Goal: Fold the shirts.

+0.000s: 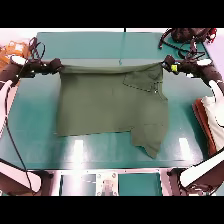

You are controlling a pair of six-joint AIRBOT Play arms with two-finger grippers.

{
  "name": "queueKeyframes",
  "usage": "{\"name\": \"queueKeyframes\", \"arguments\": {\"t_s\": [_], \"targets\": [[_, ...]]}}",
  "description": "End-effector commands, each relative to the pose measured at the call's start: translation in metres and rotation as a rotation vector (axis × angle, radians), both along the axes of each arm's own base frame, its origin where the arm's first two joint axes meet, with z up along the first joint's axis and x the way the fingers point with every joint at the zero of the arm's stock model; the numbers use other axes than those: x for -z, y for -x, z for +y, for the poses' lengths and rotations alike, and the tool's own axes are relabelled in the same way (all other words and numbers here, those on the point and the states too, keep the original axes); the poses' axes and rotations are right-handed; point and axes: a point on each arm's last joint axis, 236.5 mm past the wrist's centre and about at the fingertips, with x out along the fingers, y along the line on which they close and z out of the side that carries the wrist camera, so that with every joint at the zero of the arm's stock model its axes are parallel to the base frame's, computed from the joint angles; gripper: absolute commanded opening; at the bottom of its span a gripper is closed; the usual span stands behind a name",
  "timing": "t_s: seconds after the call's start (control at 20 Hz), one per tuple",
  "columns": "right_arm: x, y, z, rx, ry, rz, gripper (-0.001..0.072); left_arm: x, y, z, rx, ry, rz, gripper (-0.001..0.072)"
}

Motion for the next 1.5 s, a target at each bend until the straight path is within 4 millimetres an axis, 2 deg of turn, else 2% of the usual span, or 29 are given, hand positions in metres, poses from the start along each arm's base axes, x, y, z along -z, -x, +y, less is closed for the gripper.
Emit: {"name": "queueKeyframes", "arguments": {"t_s": [0.0, 0.1, 0.3, 0.55, 0.75, 0.9, 0.95, 1.05, 1.1, 1.15, 1.2, 1.35, 1.4, 1.45], "targets": [[0.024, 0.051, 0.001, -0.174, 0.027, 0.166, 0.0012, 0.028, 0.041, 0.004, 0.115, -0.043, 0.171, 0.0023], [0.037, 0.077, -0.012, -0.214, 0.079, 0.258, 0.0012, 0.04, 0.063, 0.011, 0.156, -0.077, 0.257, 0.0023], [0.063, 0.109, -0.024, -0.239, 0.161, 0.356, 0.0012, 0.06, 0.09, 0.021, 0.192, -0.139, 0.382, 0.0023], [0.093, 0.123, -0.022, -0.211, 0.149, 0.405, 0.0012, 0.072, 0.09, 0.024, 0.167, -0.145, 0.387, 0.0023], [0.097, 0.126, -0.021, -0.211, 0.146, 0.413, 0.0012, 0.09, 0.104, 0.022, 0.162, -0.128, 0.434, 0.0023], [0.096, 0.126, -0.017, -0.216, 0.142, 0.412, 0.0014, 0.091, 0.106, 0.02, 0.148, -0.111, 0.448, 0.0024], [0.095, 0.125, -0.016, -0.214, 0.133, 0.409, 0.0029, 0.089, 0.105, 0.017, 0.146, -0.093, 0.443, 0.0024], [0.091, 0.122, -0.013, -0.207, 0.114, 0.404, 0.0178, 0.084, 0.1, 0.009, 0.137, -0.05, 0.429, 0.0025], [0.087, 0.122, -0.013, -0.208, 0.105, 0.411, 0.0225, 0.082, 0.101, 0.006, 0.141, -0.036, 0.431, 0.0064], [0.08, 0.123, -0.013, -0.225, 0.104, 0.413, 0.0293, 0.078, 0.106, 0.004, 0.161, -0.028, 0.448, 0.0366], [0.072, 0.125, -0.016, -0.236, 0.1, 0.427, 0.031, 0.074, 0.112, 0.001, 0.184, -0.022, 0.471, 0.0511], [0.051, 0.14, -0.037, -0.205, 0.115, 0.502, 0.0337, 0.056, 0.136, 0.002, 0.24, -0.028, 0.583, 0.051], [0.045, 0.146, -0.045, -0.183, 0.118, 0.523, 0.0301, 0.052, 0.147, 0.007, 0.24, -0.047, 0.644, 0.0463], [0.039, 0.154, -0.051, -0.172, 0.121, 0.544, 0.0174, 0.048, 0.159, 0.011, 0.25, -0.065, 0.699, 0.0317]]}}
